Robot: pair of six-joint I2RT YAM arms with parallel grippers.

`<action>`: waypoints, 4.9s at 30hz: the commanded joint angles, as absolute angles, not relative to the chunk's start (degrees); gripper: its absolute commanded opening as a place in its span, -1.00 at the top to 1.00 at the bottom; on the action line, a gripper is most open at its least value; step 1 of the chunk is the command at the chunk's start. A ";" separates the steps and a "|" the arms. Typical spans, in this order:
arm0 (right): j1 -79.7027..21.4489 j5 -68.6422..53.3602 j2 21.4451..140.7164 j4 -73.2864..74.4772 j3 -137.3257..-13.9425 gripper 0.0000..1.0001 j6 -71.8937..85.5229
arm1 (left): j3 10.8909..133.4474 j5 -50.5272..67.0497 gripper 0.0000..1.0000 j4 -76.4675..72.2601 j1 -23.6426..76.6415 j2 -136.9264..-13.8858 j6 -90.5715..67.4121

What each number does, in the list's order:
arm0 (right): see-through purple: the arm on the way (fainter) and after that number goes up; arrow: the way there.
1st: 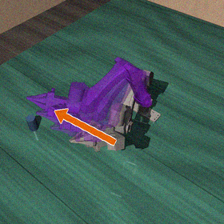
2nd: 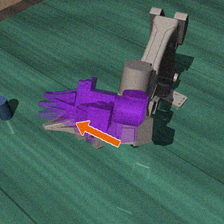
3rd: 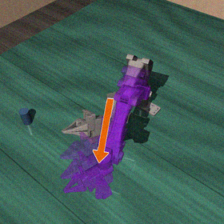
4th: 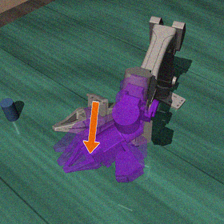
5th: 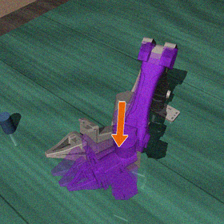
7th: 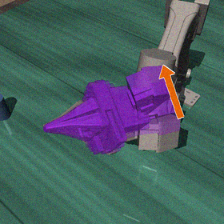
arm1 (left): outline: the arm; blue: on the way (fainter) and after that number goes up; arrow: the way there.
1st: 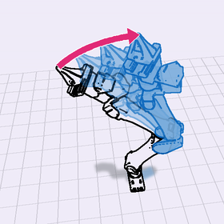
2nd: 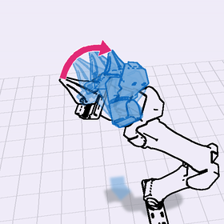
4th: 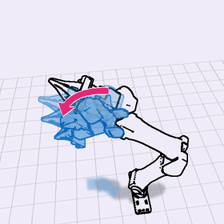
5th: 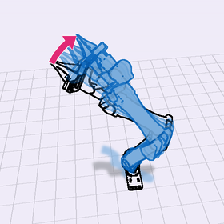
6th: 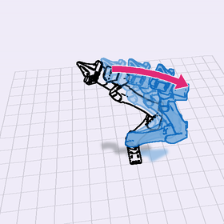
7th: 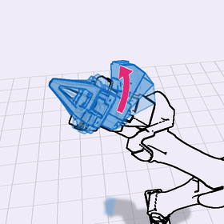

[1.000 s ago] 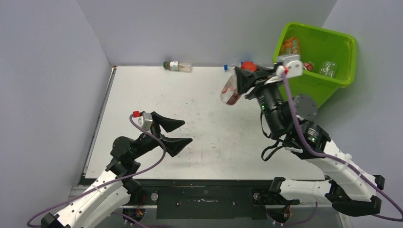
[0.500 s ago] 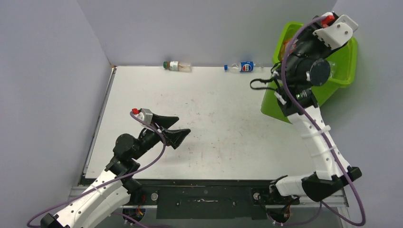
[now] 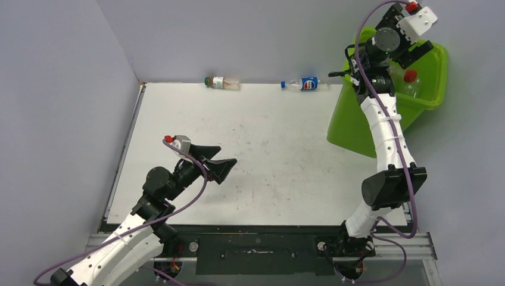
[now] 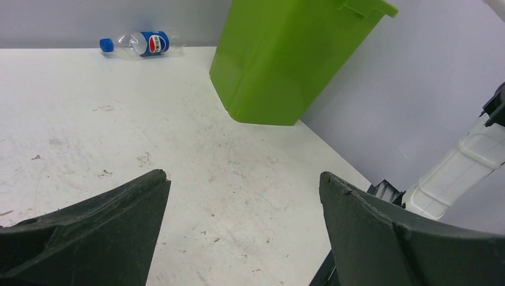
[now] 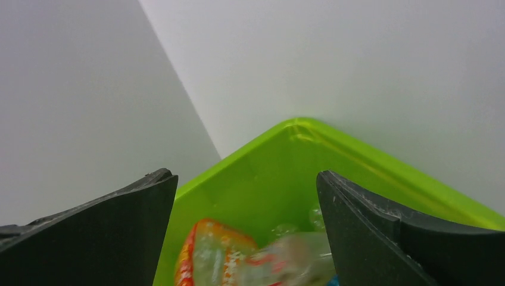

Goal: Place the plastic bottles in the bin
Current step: Place the plastic bottle in the trash bin, then pick up the plastic bottle at the center of the board.

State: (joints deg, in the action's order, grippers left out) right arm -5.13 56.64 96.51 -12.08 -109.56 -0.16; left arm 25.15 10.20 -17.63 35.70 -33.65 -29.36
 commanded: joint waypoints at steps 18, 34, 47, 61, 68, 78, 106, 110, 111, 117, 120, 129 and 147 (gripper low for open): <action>-33.32 17.78 76.92 -7.49 -70.31 -0.79 23.84 | 32.07 -13.59 -0.92 -4.33 33.81 -37.17 -27.91; -37.28 15.98 86.93 -24.12 -53.01 -0.79 35.49 | 46.47 -7.44 -0.93 -18.40 16.19 -74.88 -63.26; -46.52 14.93 63.66 -16.76 -31.03 -0.79 35.24 | 85.16 -11.48 -0.93 -20.52 13.40 -121.20 -75.57; -47.00 17.31 54.71 -10.25 -32.31 -0.79 28.96 | 119.84 -12.19 -0.93 -9.90 13.67 -150.41 -80.21; -46.80 19.82 52.86 -9.51 -32.69 -0.79 27.70 | 141.49 -13.27 -1.00 -0.11 14.71 -164.02 -82.09; -46.59 22.48 52.80 -8.83 -31.93 -0.79 26.27 | 150.43 -18.67 -0.63 -1.87 16.55 -173.70 -87.07; -42.75 21.15 57.48 -10.94 -30.85 -0.79 27.44 | 152.17 -22.19 0.52 -8.06 13.92 -177.57 -90.29; -42.20 19.65 58.35 -11.30 -31.26 -0.79 27.96 | 142.77 -21.62 0.74 -16.31 13.70 -171.84 -88.98; -42.19 19.47 58.42 -11.40 -31.41 -0.79 28.09 | 139.42 -21.64 0.80 -19.31 13.59 -169.81 -88.87; -42.28 18.39 57.72 -11.51 -31.26 -0.79 29.05 | 117.49 -21.69 1.00 -37.64 13.11 -156.65 -88.69; -42.68 17.15 56.94 -11.65 -31.12 -0.79 29.53 | 105.55 -19.95 1.00 -46.52 12.84 -147.80 -88.24; -43.61 9.22 57.25 -8.52 -37.43 -0.79 27.66 | 67.68 -3.34 1.00 -61.46 10.78 -115.88 -80.77; -44.03 -15.45 51.61 -8.05 -51.53 -0.79 23.62 | 46.93 26.27 1.00 -6.79 27.35 -51.37 -5.64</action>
